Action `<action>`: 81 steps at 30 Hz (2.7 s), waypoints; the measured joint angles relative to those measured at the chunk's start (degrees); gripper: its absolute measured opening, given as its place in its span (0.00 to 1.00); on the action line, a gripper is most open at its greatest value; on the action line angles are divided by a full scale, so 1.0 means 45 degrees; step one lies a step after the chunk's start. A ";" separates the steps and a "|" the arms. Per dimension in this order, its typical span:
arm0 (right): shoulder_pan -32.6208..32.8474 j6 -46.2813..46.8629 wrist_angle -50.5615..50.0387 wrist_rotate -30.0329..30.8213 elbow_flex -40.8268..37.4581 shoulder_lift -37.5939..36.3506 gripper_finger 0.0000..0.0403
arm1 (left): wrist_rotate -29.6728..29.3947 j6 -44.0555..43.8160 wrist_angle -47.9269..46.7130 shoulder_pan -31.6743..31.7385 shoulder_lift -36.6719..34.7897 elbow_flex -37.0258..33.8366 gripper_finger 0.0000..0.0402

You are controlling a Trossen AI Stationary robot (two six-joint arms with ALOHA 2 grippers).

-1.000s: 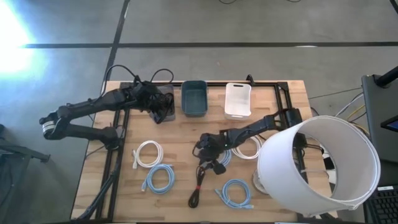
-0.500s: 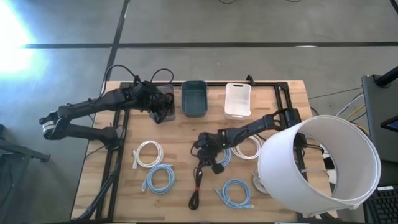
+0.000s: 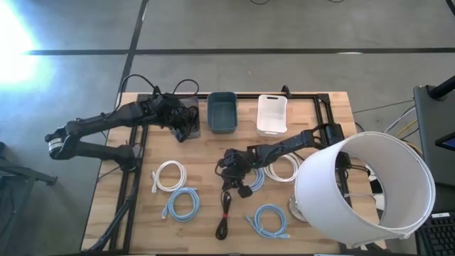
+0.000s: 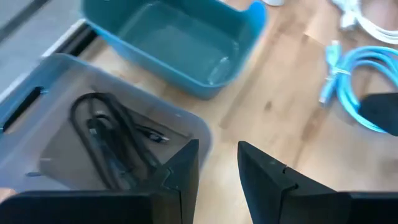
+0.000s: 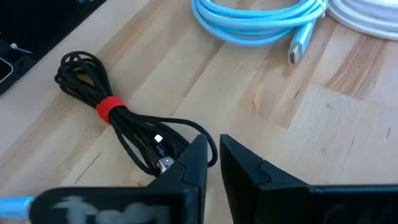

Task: Sort HDMI cables
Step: Put the black HDMI cable into the black bin

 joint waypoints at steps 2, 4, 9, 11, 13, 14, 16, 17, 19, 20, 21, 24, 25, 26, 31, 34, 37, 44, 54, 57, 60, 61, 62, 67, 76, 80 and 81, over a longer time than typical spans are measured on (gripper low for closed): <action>-0.0005 -0.0044 -0.0205 -0.0004 0.0024 0.0000 0.14 | 0.0160 0.0000 0.0007 -0.0082 0.0000 0.0000 0.28; -0.0005 -0.0101 -0.0292 -0.0013 0.0027 0.0005 0.17 | 0.0171 0.0000 0.0010 -0.0134 0.0000 0.0000 0.28; 0.0065 -0.0279 -0.0166 -0.0677 0.0032 0.0010 0.25 | 0.0162 0.0000 0.0169 -0.0134 0.0000 -0.0006 0.28; 0.0113 -0.0456 -0.0138 -0.0695 0.0032 0.0010 0.28 | 0.0162 0.0000 0.0339 -0.0135 0.0000 -0.0010 0.28; 0.0117 -0.0623 -0.0112 -0.0698 0.0032 0.0020 0.30 | 0.0162 0.0000 0.0568 -0.0134 0.0000 -0.0010 0.28; 0.0112 -0.0677 -0.0080 -0.0698 0.0032 0.0061 0.31 | 0.0162 0.0000 0.0634 -0.0134 0.0000 -0.0010 0.28; 0.0104 -0.0760 -0.0045 -0.0690 0.0037 0.0207 0.33 | 0.0162 0.0000 0.0656 -0.0134 0.0000 -0.0010 0.28; 0.0097 -0.0763 -0.0003 -0.0692 0.0036 0.0303 0.34 | 0.0162 0.0000 0.0670 -0.0134 0.0005 -0.0010 0.28; 0.0103 -0.0769 0.0143 -0.0696 0.0032 0.0573 0.34 | 0.0162 0.0000 0.0670 -0.0138 0.0005 -0.0010 0.28; 0.0107 -0.0789 0.0163 -0.0698 0.0032 0.0687 0.34 | 0.0162 0.0000 0.0674 -0.0137 0.0005 -0.0010 0.28; 0.0107 -0.0841 0.0190 -0.0714 0.0032 0.0824 0.34 | 0.0162 0.0000 0.0671 -0.0138 0.0005 -0.0010 0.28; 0.0099 -0.0890 0.0232 -0.1089 0.0032 0.1137 0.34 | 0.0162 0.0000 0.0670 -0.0138 0.0005 -0.0010 0.28; 0.0097 -0.0906 0.0244 -0.1251 0.0032 0.1214 0.34 | 0.0158 0.0000 0.0673 -0.0138 0.0005 -0.0010 0.28; 0.0097 -0.0908 0.0259 -0.1362 0.0032 0.1263 0.34 | 0.0159 0.0000 0.0673 -0.0136 0.0005 -0.0015 0.28; 0.0107 -0.1242 0.0246 -0.1403 0.0032 0.1275 0.27 | 0.0157 0.0000 0.0678 -0.0138 0.0005 -0.0046 0.28; 0.0104 -0.1523 0.0232 -0.1398 0.0056 0.1263 0.17 | 0.0157 0.0000 0.0729 -0.0138 0.0005 -0.0162 0.28; 0.0061 -0.1461 0.0212 -0.1398 0.0116 0.1263 0.07 | 0.0157 0.0000 0.0801 -0.0134 0.0005 -0.0358 0.28; -0.0038 -0.0427 0.0184 -0.1313 0.0134 0.1123 0.04 | 0.0415 -0.0079 0.1311 -0.0201 0.0005 -0.0929 0.28; -0.0982 -0.0305 0.0029 0.1126 0.0315 -0.0485 0.04 | 0.2927 -0.1221 0.3599 -0.0826 0.0010 -0.2162 0.28; -0.1325 -0.0549 -0.0030 0.2969 0.0255 -0.1196 0.04 | 0.3502 -0.2128 0.4520 -0.1137 0.0010 -0.2789 0.28; -0.1601 -0.0846 -0.0137 0.4757 0.0226 -0.1949 0.03 | 0.3740 -0.2791 0.5577 -0.1557 0.0010 -0.3469 0.28; -0.1671 -0.0889 -0.0133 0.5190 0.0226 -0.2165 0.03 | 0.3767 -0.2946 0.5859 -0.1684 0.0010 -0.3680 0.28; -0.1740 -0.0961 -0.0138 0.5499 0.0226 -0.2372 0.03 | 0.3775 -0.3037 0.6073 -0.1805 0.0010 -0.3878 0.28; -0.1989 -0.1002 -0.0002 0.5689 0.0226 -0.3002 0.03 | 0.3770 -0.3070 0.7308 -0.2160 0.0010 -0.4704 0.28; -0.2064 -0.1219 0.0174 0.5703 0.0221 -0.3065 0.04 | 0.3933 -0.3557 0.9092 -0.2221 0.0010 -0.5410 0.28; -0.2064 -0.1227 0.0068 0.5703 0.0142 -0.3057 0.06 | 0.4070 -0.3615 0.9223 -0.2222 0.0010 -0.5331 0.28; -0.2064 -0.1243 0.0072 0.5703 0.0138 -0.3042 0.06 | 0.4167 -0.3620 0.9308 -0.2222 0.0010 -0.5324 0.28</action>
